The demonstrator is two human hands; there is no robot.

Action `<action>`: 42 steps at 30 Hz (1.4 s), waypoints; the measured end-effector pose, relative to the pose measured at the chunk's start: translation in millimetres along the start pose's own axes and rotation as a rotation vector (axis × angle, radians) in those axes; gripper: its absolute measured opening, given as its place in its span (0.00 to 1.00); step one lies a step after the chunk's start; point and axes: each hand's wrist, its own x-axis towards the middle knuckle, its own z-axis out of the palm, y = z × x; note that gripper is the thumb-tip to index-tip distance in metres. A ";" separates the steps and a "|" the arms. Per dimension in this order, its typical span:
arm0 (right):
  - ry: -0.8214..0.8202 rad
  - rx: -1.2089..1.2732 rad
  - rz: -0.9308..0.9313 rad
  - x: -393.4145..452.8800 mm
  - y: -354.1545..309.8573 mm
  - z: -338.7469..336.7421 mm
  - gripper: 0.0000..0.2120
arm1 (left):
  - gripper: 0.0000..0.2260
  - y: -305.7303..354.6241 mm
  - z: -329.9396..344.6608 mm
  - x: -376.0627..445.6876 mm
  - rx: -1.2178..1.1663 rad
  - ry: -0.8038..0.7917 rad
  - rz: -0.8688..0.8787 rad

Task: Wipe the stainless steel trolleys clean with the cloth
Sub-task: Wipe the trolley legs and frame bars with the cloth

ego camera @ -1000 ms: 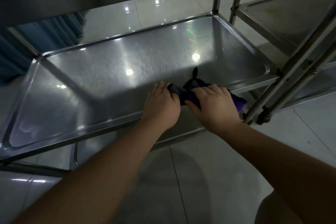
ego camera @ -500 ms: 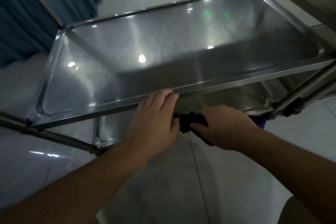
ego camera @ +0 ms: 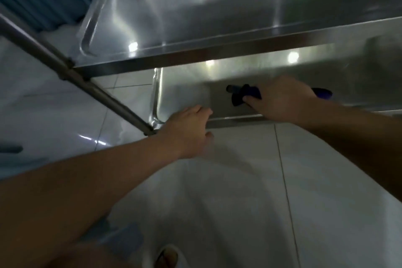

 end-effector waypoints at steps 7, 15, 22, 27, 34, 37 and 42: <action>0.135 0.036 -0.046 49.2 -59.4 23.0 0.26 | 0.26 -71.9 29.2 -15.2 -0.113 -0.001 -0.196; 0.308 0.167 -0.178 97.6 -130.1 57.0 0.24 | 0.12 -138.7 78.4 -23.7 -0.199 -0.019 -0.344; 0.406 0.251 -0.226 129.9 -201.7 87.9 0.25 | 0.27 -199.9 101.2 -22.1 -0.398 0.040 -0.686; 0.251 0.195 -0.396 139.1 -232.9 130.4 0.20 | 0.15 -200.5 93.8 -14.2 -0.920 0.624 -0.442; -0.111 0.093 -0.605 147.3 -221.2 164.6 0.25 | 0.10 -180.1 68.7 17.7 -1.453 0.857 -0.318; -0.090 0.042 -0.558 174.2 -224.3 160.6 0.28 | 0.12 -180.6 72.3 21.7 -1.469 0.870 -0.346; -0.033 0.051 -0.371 261.5 -227.9 140.4 0.31 | 0.12 -182.5 71.6 25.9 -1.474 0.892 -0.365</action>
